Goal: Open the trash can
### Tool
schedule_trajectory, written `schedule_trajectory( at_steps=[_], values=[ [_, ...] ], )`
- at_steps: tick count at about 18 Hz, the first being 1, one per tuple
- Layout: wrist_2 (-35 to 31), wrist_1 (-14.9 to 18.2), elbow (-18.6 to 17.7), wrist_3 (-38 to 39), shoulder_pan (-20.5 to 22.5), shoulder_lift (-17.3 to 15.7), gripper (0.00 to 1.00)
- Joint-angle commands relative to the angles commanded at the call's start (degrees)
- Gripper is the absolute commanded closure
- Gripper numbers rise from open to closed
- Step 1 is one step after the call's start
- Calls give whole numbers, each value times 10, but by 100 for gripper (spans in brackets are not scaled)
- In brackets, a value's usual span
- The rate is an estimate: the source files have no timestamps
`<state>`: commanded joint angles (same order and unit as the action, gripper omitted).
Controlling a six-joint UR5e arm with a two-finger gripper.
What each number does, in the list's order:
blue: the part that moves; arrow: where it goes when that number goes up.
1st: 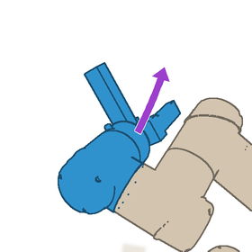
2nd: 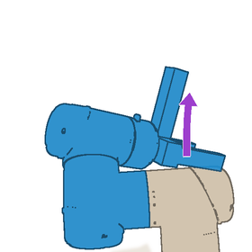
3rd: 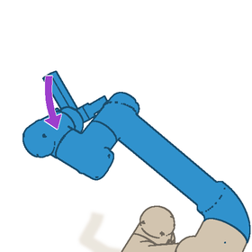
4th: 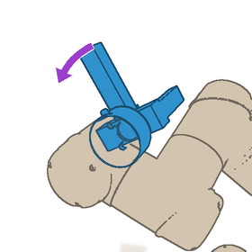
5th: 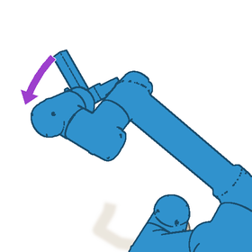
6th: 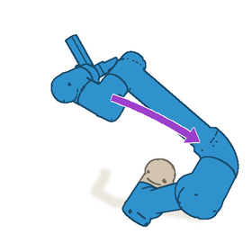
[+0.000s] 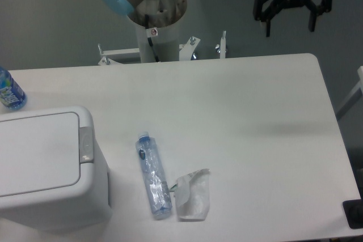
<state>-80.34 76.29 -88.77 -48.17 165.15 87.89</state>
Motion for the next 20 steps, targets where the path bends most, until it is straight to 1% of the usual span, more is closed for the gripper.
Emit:
schedule_trajectory(
  at_steps=[3,7,9,11,13,16,18,20],
  values=[
    [3,1,3,20,-6,2,0],
    [5,-7,7,103,-46,17,0],
    [9,-37,11,175,-73,31,0],
    [21,-67,19,263,-109,51,0],
    [23,-90,26,312,-136,71,0],
    [40,-92,38,323,-188,90,0],
    [67,-93,40,341,-197,98,0],
    [78,-95,45,382,-208,105,0]
  ],
)
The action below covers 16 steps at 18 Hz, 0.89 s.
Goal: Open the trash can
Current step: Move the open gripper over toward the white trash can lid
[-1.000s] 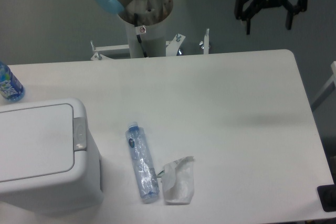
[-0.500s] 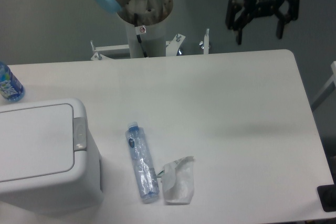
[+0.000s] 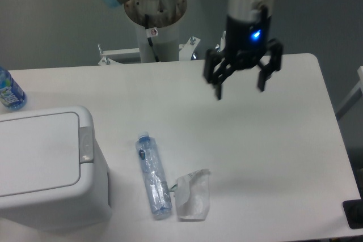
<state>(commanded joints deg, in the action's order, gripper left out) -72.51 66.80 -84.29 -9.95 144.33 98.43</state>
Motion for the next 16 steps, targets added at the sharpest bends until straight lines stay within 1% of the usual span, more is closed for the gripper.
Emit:
schedule_trajectory(
  at_steps=[3,4,5,9,16],
  values=[
    [26,0,21,61,-27,17,0],
    [38,-1,25,65,-30,22,0],
    [45,-4,29,65,-36,29,0],
    [48,-32,30,66,-74,38,0],
    [48,-34,26,66,-115,45,0]
  ],
)
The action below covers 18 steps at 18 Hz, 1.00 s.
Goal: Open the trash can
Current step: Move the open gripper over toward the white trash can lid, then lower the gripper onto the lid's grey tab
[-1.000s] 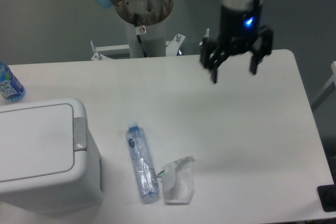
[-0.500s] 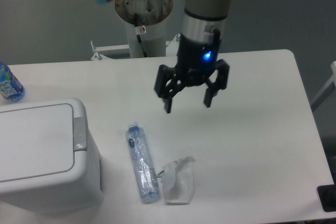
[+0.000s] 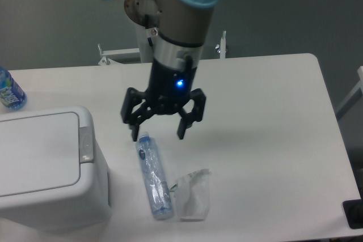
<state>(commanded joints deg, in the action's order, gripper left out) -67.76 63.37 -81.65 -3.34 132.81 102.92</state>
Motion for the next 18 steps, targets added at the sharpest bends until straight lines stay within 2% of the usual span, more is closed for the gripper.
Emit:
schedule_trajectory(
  at_steps=[8,18],
  values=[
    [-1,-1,-4,1,-25,11,0],
    [-1,-5,-4,1,-35,18,0]
  ],
)
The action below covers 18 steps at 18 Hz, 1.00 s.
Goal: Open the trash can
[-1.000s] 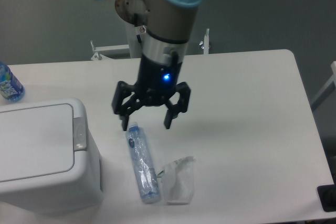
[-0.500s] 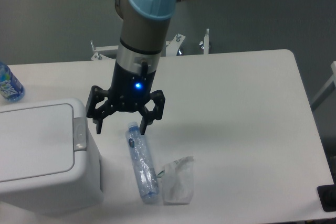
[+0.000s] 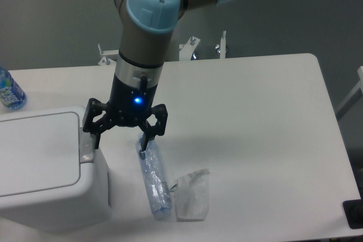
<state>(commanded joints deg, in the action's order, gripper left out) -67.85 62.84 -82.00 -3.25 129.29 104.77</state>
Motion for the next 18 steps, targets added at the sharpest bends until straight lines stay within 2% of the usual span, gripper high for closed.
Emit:
schedule_trajectory(
  at_steps=[18],
  values=[
    [-1,-11,-2,0,-7,5,0]
  ],
)
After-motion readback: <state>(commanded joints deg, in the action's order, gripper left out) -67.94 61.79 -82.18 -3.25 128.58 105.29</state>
